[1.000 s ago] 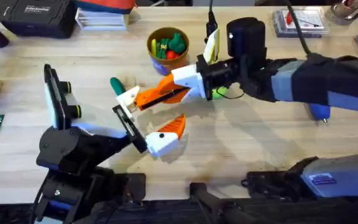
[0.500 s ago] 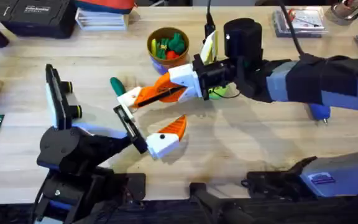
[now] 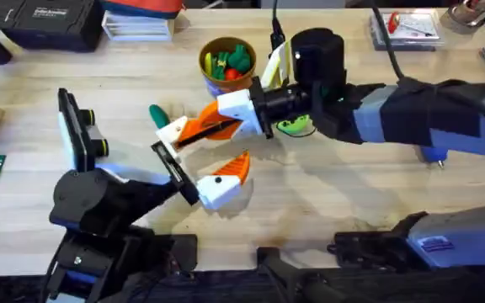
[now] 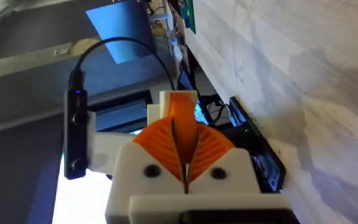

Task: Pick up the gripper from the table and insert it into the empty holder that is missing its gripper. Then pick up a screw, insert it into the mounting hole, and use the screwdriver to tighten it. Finally, clean up the table by picking up the vegetable and placing it into the bucket.

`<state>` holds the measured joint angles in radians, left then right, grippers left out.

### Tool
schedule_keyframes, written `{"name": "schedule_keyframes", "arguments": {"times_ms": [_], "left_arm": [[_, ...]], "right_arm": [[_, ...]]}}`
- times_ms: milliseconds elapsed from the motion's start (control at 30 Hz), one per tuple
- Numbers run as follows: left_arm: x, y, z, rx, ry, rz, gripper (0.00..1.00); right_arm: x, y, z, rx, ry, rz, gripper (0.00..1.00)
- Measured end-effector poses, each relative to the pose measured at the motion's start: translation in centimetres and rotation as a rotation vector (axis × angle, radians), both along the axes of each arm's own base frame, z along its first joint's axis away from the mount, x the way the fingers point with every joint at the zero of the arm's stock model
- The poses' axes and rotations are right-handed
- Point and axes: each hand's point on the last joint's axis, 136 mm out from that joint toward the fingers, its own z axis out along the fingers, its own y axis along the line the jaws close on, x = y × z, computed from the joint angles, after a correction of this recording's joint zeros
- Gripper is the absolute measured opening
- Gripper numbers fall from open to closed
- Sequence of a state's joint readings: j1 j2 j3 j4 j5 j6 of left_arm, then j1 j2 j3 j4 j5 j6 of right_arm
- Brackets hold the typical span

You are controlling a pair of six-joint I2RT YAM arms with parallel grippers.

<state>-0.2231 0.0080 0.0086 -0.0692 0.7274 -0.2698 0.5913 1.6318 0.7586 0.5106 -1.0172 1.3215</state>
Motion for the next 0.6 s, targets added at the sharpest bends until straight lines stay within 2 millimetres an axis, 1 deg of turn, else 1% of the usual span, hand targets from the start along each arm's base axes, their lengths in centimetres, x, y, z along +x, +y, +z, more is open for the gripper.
{"name": "schedule_keyframes", "arguments": {"times_ms": [233, 600], "left_arm": [[0.6, 0.4, -0.1, 0.001, 0.009, 0.037, 0.987], [0.8, 0.6, -0.1, 0.005, 0.002, 0.053, 0.986]], "right_arm": [[0.7, 0.7, -0.2, -0.028, -0.027, -0.066, 0.007], [2.0, 1.0, -0.1, -0.039, -0.071, -0.144, 0.007]]}}
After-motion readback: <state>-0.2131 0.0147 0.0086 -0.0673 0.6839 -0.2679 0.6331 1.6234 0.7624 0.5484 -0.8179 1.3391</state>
